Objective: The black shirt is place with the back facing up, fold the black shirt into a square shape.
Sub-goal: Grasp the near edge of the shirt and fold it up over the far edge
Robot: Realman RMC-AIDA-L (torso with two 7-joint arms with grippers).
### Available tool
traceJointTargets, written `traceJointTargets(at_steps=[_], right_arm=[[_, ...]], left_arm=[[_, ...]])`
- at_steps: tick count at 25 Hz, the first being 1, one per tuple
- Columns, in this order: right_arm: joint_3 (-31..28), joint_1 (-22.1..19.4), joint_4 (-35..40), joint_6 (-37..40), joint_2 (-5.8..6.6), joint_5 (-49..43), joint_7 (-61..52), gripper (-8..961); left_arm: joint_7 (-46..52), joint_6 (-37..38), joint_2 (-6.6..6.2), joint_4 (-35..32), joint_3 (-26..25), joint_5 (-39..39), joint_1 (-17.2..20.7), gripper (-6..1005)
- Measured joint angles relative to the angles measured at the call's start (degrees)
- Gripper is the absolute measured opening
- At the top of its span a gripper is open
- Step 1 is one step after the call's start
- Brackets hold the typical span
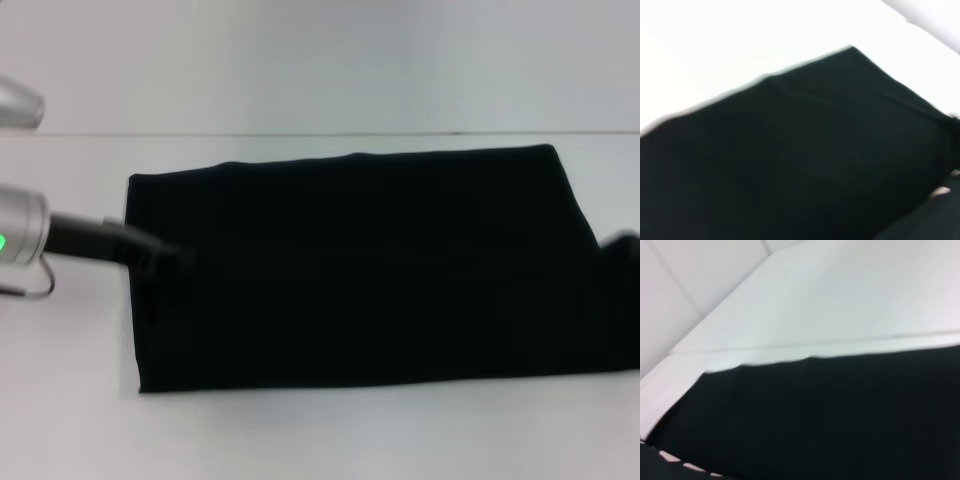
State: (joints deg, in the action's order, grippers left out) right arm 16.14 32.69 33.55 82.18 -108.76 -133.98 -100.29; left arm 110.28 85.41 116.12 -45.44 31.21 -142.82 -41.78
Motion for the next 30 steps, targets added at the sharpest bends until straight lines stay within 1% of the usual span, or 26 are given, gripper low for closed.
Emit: traceJointTargets(at_steps=[1,3,6,7,10,13,17,23,30], right_arm=[[0.04,1.27,-1.69,-2.68,0.23,0.0,-0.01,31],[0.34,3.84,-5.04,-8.83,0.57,0.01,0.01,31],[0.78,7.72,-9.27,-17.85,0.64,-0.16,0.27,32],[0.88,8.76,-10.02,-20.04,0.48,-0.23,0.29,32],[1.92,11.9,-11.37,-26.35,-0.53,-0.31,0.11,33],[3.46,14.4,-11.55,-30.77,-1.4,-0.26,-0.28,33],[4.85,16.96,-12.02,-35.54,-1.74,-0.11,-0.89,32],[5.61,18.96,-12.39,-40.22,-1.82,-0.04,-0.95,32],[6.83,20.35,-12.71,-42.09,-1.12,-0.05,-2.01,33]], left_arm=[[0.4,-3.16,-0.35,1.63,0.27,-0.22,-0.99,5],[0.79,-9.09,-0.6,3.87,0.85,-0.57,-2.65,5],[1.38,-16.69,-0.52,6.07,2.41,-0.68,-4.12,5],[1.56,-19.04,-0.43,6.64,3.13,-0.71,-4.38,5],[1.92,-25.44,-0.24,8.06,5.99,-0.75,-5.04,5],[1.98,-29.64,-0.11,8.95,7.21,-0.77,-5.67,5],[1.98,-32.82,0.07,9.44,7.74,-0.79,-6.44,5],[1.97,-36.09,0.26,9.66,7.77,-0.79,-7.65,6],[2.01,-37.47,0.05,9.92,7.81,-0.7,-8.4,6]])
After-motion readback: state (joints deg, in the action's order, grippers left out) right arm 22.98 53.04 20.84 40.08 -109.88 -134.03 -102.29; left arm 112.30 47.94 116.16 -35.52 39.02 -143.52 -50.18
